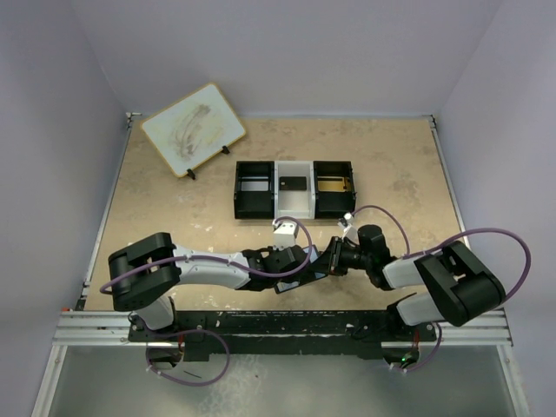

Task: Take the credit cards out of the card holder
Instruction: Remove the credit card from the card holder, then place the credit card in the storage box.

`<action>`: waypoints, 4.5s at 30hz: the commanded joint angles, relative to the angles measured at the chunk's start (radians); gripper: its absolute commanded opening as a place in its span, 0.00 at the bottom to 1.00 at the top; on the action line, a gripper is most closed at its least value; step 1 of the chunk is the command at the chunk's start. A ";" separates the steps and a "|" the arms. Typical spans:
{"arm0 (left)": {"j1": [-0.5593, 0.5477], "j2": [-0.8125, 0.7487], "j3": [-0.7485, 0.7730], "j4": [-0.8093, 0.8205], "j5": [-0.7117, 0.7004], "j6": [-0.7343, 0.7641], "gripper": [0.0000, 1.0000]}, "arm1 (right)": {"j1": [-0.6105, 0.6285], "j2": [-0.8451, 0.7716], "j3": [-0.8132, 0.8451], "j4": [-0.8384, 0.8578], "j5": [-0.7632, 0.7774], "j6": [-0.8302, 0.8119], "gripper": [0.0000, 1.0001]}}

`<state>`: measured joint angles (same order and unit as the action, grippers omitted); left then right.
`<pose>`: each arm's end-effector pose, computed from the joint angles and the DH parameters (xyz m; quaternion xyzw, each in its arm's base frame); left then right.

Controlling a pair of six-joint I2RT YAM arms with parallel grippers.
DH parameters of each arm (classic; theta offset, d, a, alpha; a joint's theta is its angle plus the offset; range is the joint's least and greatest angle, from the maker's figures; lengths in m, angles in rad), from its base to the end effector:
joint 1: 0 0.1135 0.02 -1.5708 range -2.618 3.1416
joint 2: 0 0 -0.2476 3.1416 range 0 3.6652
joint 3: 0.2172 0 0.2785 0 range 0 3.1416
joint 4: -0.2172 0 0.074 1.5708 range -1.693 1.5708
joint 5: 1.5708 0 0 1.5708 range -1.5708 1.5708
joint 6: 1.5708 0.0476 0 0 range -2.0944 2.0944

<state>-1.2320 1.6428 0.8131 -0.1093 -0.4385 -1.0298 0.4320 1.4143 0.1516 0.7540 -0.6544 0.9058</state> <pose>0.1303 -0.3091 0.1059 0.0264 0.9298 -0.1863 0.3162 0.1865 0.1179 0.0627 0.0334 0.8319 0.5148 0.2044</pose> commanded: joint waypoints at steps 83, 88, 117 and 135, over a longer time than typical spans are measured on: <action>0.625 -0.599 0.047 -0.516 -0.355 0.355 0.66 | 0.005 -0.007 0.770 -0.493 0.177 -1.400 0.00; 0.625 -0.619 0.047 -0.504 -0.376 0.400 0.66 | 0.005 0.110 0.862 -0.509 0.188 -1.457 0.00; 0.815 -0.623 0.051 -0.491 -0.351 0.453 0.70 | 0.015 0.489 1.180 -0.670 0.346 -1.828 0.00; 0.814 -0.647 0.049 -0.497 -0.363 0.453 0.70 | 0.085 0.571 1.113 -0.480 0.503 -1.914 0.01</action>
<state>-0.4229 1.0122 0.8551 -0.6178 -0.7788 -0.5823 0.5068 1.9831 1.2812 0.1703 -0.1951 -0.9779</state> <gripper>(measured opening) 0.703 0.010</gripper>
